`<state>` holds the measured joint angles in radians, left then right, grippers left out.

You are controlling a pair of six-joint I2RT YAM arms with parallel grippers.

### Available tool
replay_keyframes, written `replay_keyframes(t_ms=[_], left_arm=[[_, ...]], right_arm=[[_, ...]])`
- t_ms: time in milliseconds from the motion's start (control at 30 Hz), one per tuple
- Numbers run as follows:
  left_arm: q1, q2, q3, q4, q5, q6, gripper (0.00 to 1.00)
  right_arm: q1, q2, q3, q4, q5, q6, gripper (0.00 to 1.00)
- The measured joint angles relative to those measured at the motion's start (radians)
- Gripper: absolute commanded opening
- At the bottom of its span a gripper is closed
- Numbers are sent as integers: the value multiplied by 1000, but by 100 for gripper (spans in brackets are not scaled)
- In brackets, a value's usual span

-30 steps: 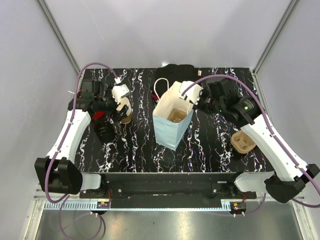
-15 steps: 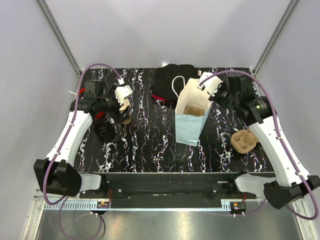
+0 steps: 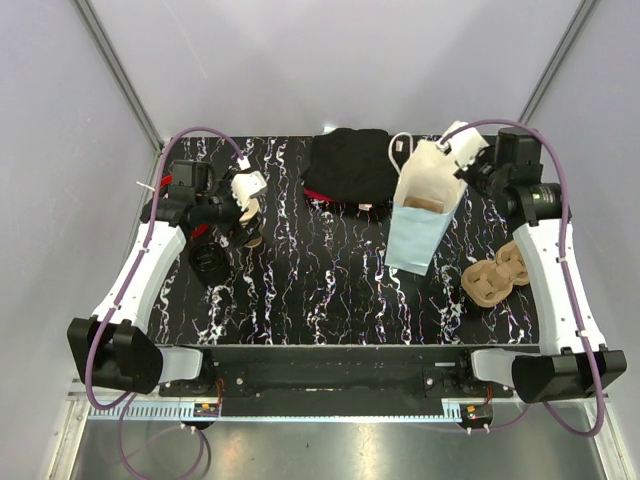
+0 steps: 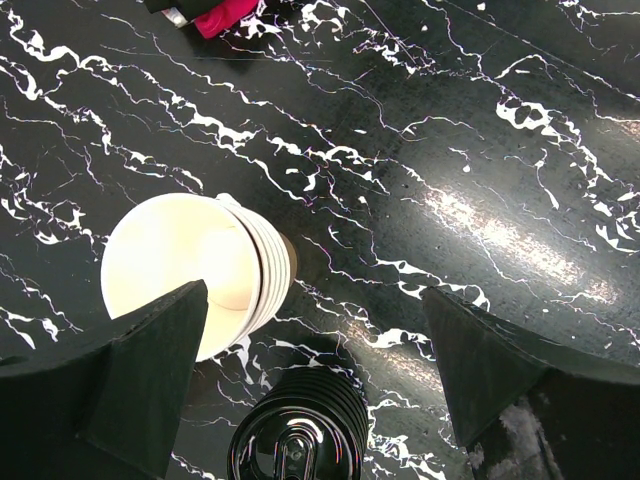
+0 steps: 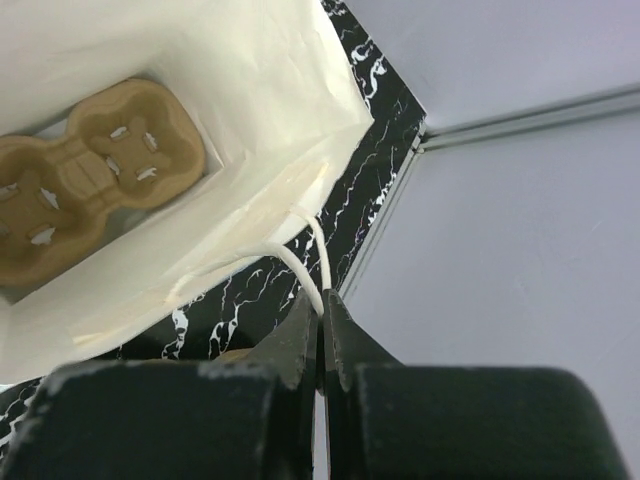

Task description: Pack the takeout coffee

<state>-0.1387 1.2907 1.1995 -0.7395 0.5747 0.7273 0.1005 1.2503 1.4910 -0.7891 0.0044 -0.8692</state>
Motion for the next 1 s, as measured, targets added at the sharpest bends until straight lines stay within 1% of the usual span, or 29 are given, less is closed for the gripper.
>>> replay_keyframes(t_ms=[167,500,867,900,933,967,1000], left_arm=[[-2,0,0,0,-3,0,95],[-13,0,0,0,-6,0,95],[-20,0,0,0,-7,0,95],[-21,0,0,0,-7,0,95],[-22,0,0,0,-8,0,95],[-22,0,0,0,-8,0,95],[-22,0,0,0,-8,0,95]], right_arm=[[-101,23,-4,38,-29,-15,0],[-260,77,-5,107,-51,-17,0],[-331,95,-5,138,-51,-15,0],[-333,98,-5,138,-51,-14,2],[-333,98,-5,138,-51,-13,7],[-334,98,-5,138,-54,-13,14],[-335,98,-5,138,-60,-11,28]])
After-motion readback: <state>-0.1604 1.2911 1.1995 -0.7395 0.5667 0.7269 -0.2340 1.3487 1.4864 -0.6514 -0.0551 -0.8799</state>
